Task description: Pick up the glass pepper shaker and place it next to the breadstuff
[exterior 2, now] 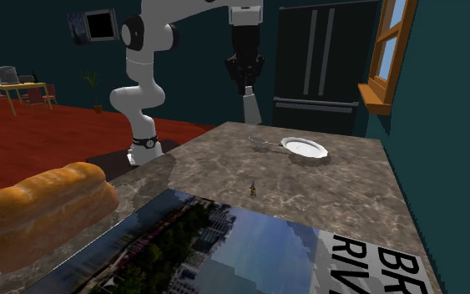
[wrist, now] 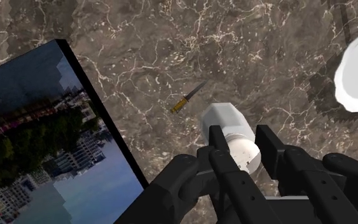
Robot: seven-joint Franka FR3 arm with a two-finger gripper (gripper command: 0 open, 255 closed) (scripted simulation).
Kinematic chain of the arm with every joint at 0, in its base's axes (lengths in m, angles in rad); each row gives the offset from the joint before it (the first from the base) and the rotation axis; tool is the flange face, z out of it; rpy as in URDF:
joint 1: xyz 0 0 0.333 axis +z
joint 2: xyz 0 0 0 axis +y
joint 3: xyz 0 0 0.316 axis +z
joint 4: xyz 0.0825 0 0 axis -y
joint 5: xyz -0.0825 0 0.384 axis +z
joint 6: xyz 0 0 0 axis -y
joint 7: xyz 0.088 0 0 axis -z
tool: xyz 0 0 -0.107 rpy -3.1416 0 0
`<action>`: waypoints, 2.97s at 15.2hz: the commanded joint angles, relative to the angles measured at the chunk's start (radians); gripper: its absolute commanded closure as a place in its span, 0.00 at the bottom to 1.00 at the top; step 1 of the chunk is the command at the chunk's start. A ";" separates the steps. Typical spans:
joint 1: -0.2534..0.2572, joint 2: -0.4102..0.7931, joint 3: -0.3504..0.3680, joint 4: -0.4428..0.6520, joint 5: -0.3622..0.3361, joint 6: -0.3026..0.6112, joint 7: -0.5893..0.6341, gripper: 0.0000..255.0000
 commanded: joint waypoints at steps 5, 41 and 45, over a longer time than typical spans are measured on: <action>-0.063 -0.069 -0.024 -0.084 0.010 0.008 -0.084 1.00; -0.388 -0.157 -0.210 -0.382 0.031 0.184 -0.603 1.00; -0.387 -0.158 -0.209 -0.437 0.031 0.238 -0.606 1.00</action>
